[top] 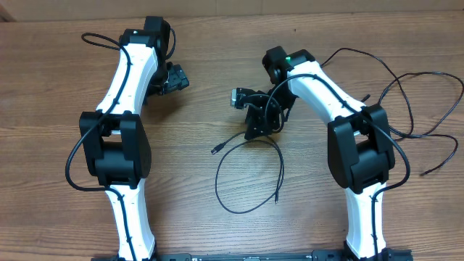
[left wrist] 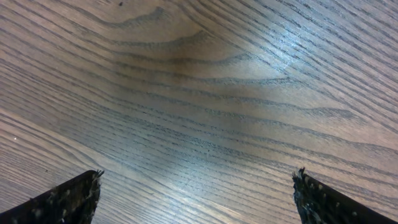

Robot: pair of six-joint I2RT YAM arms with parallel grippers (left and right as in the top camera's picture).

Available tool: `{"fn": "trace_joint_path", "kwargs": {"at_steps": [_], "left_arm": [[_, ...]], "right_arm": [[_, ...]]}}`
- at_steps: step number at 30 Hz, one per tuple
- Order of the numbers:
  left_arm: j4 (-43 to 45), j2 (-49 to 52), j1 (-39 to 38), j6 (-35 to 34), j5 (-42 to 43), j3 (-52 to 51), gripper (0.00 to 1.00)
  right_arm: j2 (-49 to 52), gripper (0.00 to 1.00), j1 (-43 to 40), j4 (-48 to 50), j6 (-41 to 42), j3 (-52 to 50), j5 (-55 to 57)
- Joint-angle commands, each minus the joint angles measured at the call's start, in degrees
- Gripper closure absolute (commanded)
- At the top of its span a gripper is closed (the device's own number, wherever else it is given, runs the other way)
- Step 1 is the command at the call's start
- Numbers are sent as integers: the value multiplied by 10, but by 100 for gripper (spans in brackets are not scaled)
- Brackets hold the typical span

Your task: Untangle cables

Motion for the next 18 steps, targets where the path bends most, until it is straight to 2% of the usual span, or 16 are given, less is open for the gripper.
{"fn": "trace_joint_path", "kwargs": {"at_steps": [1,4,9,11,18], "left_arm": [[0,-9,-4,9,-7,-1,1],[0,-9,-4,9,-7,-1,0],[0,-9,-4,9,-7,-1,1],[0,-9,-4,9,-7,-1,0],[0,-9,-4,9,-7,-1,0]], "right_arm": [[-2,49,32,5,21,3,47],[-2,49,59,11,21,2,105],[-2,33,103,19,21,-2,161],[-2,21,118,29,21,-6,181],[-2,18,149,68,21,-35,229]]}}
